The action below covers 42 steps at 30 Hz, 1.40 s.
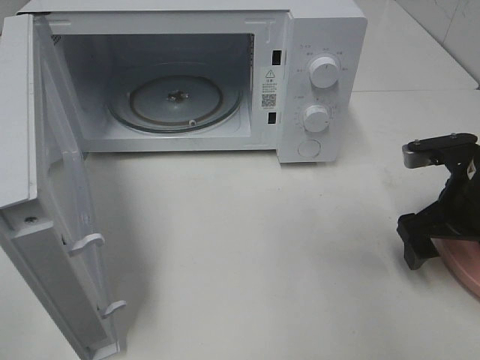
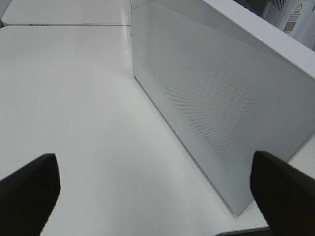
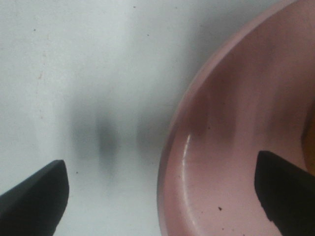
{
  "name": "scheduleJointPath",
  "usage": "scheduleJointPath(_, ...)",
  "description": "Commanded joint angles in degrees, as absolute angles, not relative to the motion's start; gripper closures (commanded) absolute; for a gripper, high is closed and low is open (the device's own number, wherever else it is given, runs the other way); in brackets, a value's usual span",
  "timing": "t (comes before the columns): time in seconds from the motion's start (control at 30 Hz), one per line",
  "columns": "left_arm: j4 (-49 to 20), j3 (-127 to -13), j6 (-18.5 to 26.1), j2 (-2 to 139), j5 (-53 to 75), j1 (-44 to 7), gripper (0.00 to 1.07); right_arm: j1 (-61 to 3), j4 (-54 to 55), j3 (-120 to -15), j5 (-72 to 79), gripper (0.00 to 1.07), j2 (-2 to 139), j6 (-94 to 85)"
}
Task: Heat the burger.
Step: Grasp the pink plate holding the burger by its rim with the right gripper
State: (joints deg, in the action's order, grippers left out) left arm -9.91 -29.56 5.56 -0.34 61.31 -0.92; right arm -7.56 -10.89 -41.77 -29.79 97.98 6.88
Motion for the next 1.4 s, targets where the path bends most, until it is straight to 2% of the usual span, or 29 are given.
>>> scheduleJointPath(0.03,-10.20,-29.62,5.21,-1.38,61.36,-0.63,0.09,-5.50,-11.52,-41.83,-27.04,0.11,99.41,7.45)
scheduleJointPath(0.63,-10.20,-29.62,5.21,-1.38,61.36,-0.63,0.09,-4.01,-9.85,-41.83,-25.38,0.16,103.93,7.28)
scheduleJointPath(0.8,-10.20,-29.62,5.21,-1.38,61.36,-0.63,0.09,-4.01,-9.85,-41.83,-24.98,0.21,104.16,7.28)
scheduleJointPath(0.87,-10.20,-29.62,5.21,-1.38,61.36,-0.63,0.09,-4.01,-9.85,-41.71,-25.67,0.32,104.16,7.51)
scheduleJointPath(0.9,-10.20,-29.62,5.21,-1.38,61.36,-0.63,0.09,-4.01,-9.85,-41.71,-25.67,0.32,104.16,7.51)
scheduleJointPath(0.97,-10.20,-29.62,5.21,-1.38,61.36,-0.63,0.09,-4.01,-10.08,-41.65,-26.30,0.48,104.16,8.19)
scheduleJointPath(1.0,-10.20,-29.62,5.21,-1.38,61.36,-0.63,0.09,-4.01,-10.08,-41.65,-26.30,0.48,104.16,8.19)
scheduleJointPath(1.03,-10.20,-29.62,5.21,-1.38,61.36,-0.63,0.09,-4.01,-10.26,-41.42,-26.41,0.62,104.16,8.54)
scheduleJointPath(1.07,-10.20,-29.62,5.21,-1.38,61.36,-0.63,0.09,-4.01,-10.26,-41.42,-26.41,0.62,104.16,8.54)
scheduleJointPath(1.1,-10.20,-29.62,5.21,-1.38,61.36,-0.63,0.09,-4.01,-10.26,-41.20,-26.30,0.76,104.16,8.54)
scheduleJointPath(1.13,-10.20,-29.62,5.21,-1.38,61.36,-0.63,0.09,-4.01,-10.26,-41.08,-26.30,0.83,104.16,8.54)
scheduleJointPath(1.17,-10.20,-29.62,5.21,-1.38,61.36,-0.63,0.09,-4.01,-10.26,-41.08,-26.30,0.83,104.16,8.54)
scheduleJointPath(1.2,-10.20,-29.62,5.21,-1.38,61.36,-0.63,0.09,-4.01,-9.97,-41.08,-26.53,0.96,104.16,8.54)
scheduleJointPath(1.23,-10.20,-29.62,5.21,-1.38,61.36,-0.63,0.09,-4.01,-9.97,-41.08,-26.53,0.96,104.16,8.54)
scheduleJointPath(1.27,-10.20,-29.62,5.21,-1.38,61.36,-0.63,0.09,-4.01,-9.97,-41.08,-26.53,1.07,104.16,8.54)
scheduleJointPath(1.4,-10.20,-29.62,5.21,-1.38,61.36,-0.63,0.09,-4.01,-9.97,-41.08,-27.22,1.07,103.99,8.77)
